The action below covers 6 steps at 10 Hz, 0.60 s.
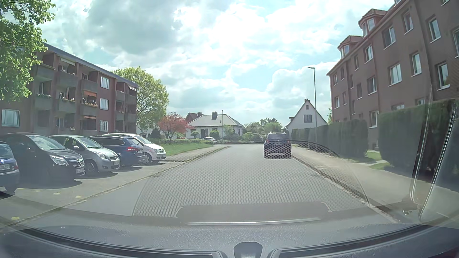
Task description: Follow the waypoints while adhering to traffic rules and regulations
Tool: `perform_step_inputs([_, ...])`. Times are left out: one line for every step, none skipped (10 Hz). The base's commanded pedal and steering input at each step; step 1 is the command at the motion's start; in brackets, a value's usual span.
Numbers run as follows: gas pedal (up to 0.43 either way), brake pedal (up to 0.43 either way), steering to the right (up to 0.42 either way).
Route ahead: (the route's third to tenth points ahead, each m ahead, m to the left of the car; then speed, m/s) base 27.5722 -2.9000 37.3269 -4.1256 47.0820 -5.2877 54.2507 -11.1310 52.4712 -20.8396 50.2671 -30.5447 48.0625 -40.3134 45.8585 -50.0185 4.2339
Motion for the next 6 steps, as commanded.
perform_step_inputs([0.118, 0.000, -0.023])
perform_step_inputs([0.118, 0.000, -0.023])
perform_step_inputs([0.118, 0.000, -0.023])
perform_step_inputs([0.118, 0.000, -0.023])
perform_step_inputs([0.118, 0.000, -0.022])
perform_step_inputs([0.118, 0.000, -0.018])
